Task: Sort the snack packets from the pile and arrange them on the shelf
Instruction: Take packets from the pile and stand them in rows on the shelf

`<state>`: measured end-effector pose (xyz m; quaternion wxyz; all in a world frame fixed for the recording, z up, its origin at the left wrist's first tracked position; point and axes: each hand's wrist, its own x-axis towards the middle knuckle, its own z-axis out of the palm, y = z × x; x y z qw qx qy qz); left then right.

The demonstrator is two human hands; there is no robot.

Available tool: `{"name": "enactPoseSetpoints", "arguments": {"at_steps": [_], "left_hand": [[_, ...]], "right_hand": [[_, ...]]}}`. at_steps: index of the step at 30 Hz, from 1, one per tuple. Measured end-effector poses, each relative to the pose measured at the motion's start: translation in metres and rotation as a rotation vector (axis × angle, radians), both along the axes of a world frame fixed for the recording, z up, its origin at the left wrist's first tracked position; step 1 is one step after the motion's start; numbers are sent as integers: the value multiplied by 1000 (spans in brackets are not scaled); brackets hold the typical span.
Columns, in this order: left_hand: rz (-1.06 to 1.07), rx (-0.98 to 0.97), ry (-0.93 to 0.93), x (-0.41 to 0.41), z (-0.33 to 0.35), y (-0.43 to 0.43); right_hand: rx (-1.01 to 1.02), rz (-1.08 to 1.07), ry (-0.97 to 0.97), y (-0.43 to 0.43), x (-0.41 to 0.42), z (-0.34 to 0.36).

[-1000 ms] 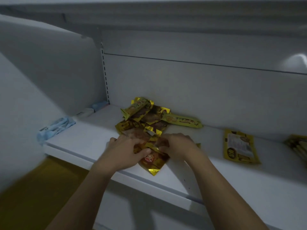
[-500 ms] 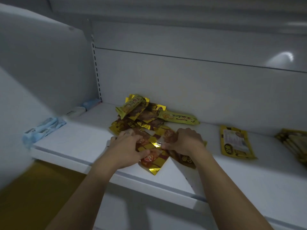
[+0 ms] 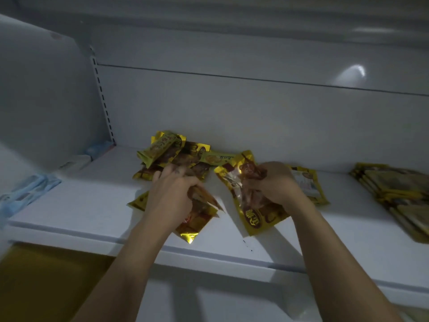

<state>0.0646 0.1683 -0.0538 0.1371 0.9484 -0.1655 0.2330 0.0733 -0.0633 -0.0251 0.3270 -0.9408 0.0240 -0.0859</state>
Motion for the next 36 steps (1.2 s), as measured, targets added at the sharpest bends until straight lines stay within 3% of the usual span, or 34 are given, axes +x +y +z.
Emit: {"name": "enactPoseSetpoints", "arguments": {"at_steps": [4, 7, 11, 16, 20, 22, 26, 28, 32, 36], "left_hand": [[-130, -198, -173, 6, -1, -22], [-285, -367, -197, 7, -2, -41], [-518, -506, -86, 11, -6, -62], [-574, -666, 243, -6, -2, -94], [-587, -780, 434, -22, 3, -104], [-526, -768, 528, -26, 6, -106], [-366, -759, 545, -33, 11, -116], [-347, -761, 553, -36, 7, -122], [-330, -769, 583, -41, 0, -130], [-292, -848, 670, -39, -4, -126]], "right_hand": [[432, -116, -98, -20, -17, 3], [744, -168, -114, -36, -29, 5], [945, -174, -118, -57, -43, 5], [995, -212, -145, -82, -61, 4], [779, -268, -222, -101, -74, 20], [574, -223, -225, -108, -73, 28], [-404, -64, -129, -101, -68, 48], [-652, 37, -41, -84, -64, 47], [-665, 141, -245, -58, -63, 16], [-575, 65, -348, -54, -59, -20]]}}
